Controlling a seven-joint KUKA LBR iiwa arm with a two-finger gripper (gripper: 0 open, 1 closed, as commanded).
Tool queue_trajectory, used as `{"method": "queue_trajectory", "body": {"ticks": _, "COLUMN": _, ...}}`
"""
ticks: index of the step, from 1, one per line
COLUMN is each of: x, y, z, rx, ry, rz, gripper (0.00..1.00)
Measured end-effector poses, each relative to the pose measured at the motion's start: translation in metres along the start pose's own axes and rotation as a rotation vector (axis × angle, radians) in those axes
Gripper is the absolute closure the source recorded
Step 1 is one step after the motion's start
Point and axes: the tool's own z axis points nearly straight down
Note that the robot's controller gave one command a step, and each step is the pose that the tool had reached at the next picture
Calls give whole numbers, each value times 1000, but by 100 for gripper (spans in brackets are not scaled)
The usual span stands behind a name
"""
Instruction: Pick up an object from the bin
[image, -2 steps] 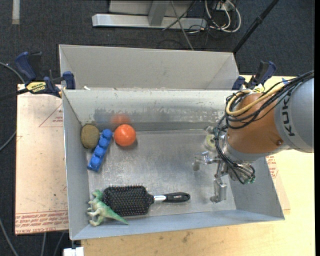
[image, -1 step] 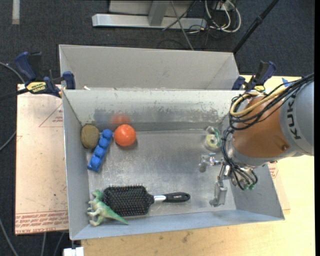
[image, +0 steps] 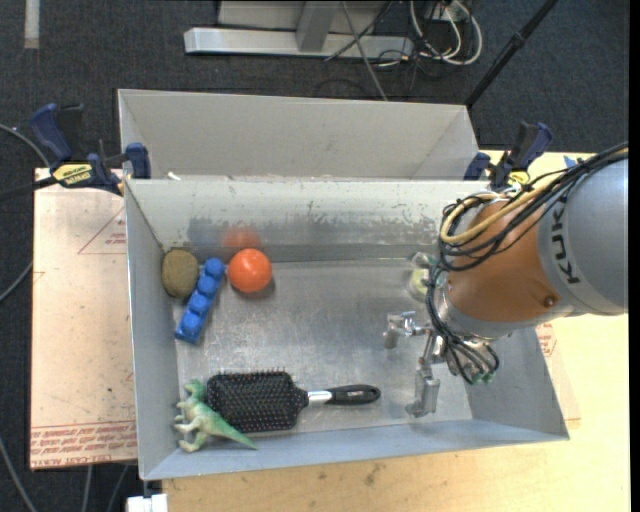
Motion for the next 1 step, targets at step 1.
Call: {"method": "queue_trajectory", "body": {"ticks": 1, "x": -3, "y": 4, "z": 5, "rx": 0, "ry": 2, "rz": -30, "gripper": 0}}
